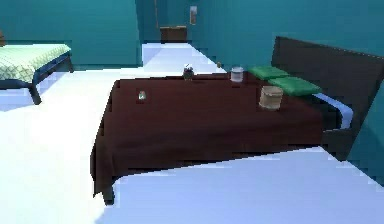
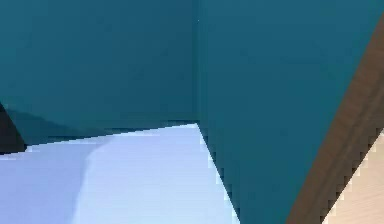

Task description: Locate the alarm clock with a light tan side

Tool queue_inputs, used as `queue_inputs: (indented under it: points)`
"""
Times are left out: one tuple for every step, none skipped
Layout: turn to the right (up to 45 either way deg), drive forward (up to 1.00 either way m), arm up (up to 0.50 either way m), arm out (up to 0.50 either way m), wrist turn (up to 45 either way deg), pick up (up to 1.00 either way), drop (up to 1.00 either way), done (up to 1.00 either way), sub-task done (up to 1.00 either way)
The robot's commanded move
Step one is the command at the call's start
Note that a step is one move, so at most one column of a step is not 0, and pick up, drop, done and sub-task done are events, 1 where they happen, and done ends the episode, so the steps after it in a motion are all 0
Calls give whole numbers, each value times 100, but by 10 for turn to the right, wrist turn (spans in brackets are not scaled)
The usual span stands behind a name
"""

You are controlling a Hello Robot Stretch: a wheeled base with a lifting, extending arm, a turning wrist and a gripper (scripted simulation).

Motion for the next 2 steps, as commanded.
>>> queue_inputs:
  points:
    - [180, 0, 0, 0, 0, 0, 0, 0, 0]
    - [0, 10, 0, 0, 0, 0, 0, 0, 0]
